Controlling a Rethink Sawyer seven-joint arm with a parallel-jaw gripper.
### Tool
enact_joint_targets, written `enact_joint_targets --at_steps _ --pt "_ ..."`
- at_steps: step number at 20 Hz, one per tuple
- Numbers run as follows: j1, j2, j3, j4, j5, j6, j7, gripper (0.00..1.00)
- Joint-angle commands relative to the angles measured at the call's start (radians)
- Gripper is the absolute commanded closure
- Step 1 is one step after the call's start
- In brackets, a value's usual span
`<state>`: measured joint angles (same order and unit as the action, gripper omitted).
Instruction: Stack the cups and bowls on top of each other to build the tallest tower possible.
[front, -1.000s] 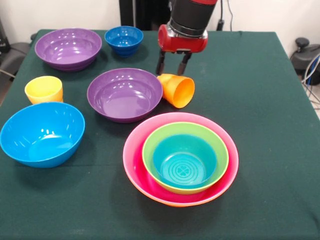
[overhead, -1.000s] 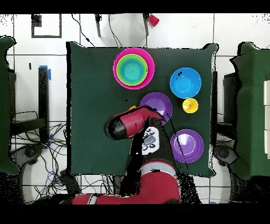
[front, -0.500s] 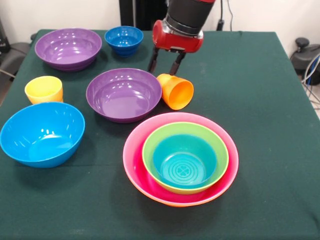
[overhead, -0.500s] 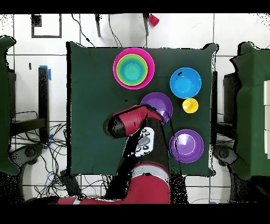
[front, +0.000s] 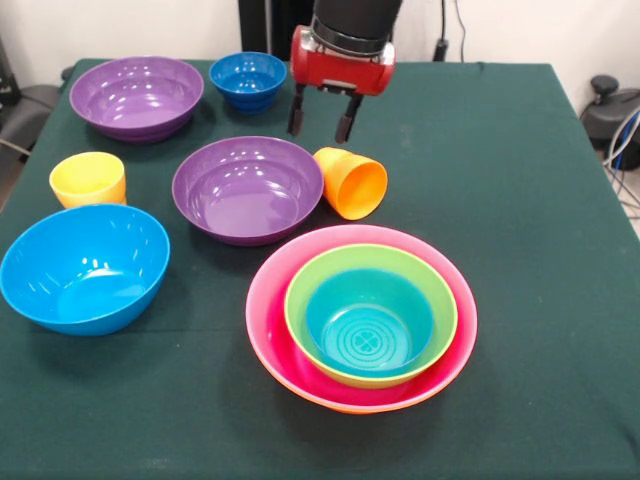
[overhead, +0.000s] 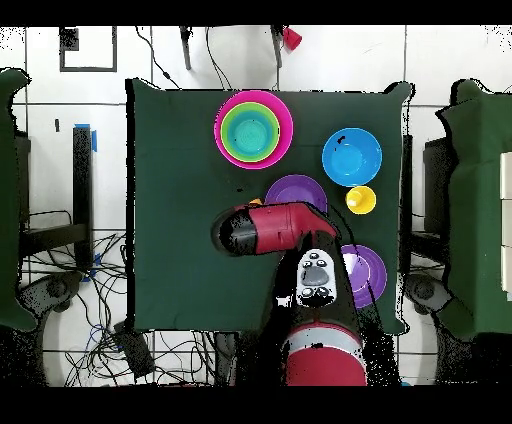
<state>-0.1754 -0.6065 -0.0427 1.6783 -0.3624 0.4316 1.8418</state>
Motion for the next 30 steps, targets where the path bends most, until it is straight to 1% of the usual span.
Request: enact_joint_targets --at_steps 1,4,7,9,11,15,20,22,26,28,30 --pt "-0.040 -0.016 0.169 0.088 0.084 0.019 0.067 0.00" --pt "-0.040 -0.029 0.168 0.089 0.101 0.052 0.060 0.00" --pt "-0.015 -0.026 0.145 0.081 0.104 0.056 0.074 0.00" --pt "0.017 -0.024 0.119 0.065 0.117 0.079 0.102 0.00" --pt "0.030 -0.025 0.126 0.056 0.147 0.094 0.119 0.00" --pt "0.060 -0.040 0.107 0.040 0.172 0.121 0.124 0.00" --pt "0.047 -0.043 0.119 0.059 0.203 0.107 0.101 0.00" --pt "0.046 -0.035 0.120 0.064 0.212 0.090 0.102 0.00" --pt "0.065 0.002 0.105 0.050 0.221 0.041 0.126 0.00" --pt "0.075 0.026 0.082 0.028 0.209 0.051 0.123 0.00" --pt "0.071 0.054 0.066 -0.007 0.197 0.084 0.103 0.00"
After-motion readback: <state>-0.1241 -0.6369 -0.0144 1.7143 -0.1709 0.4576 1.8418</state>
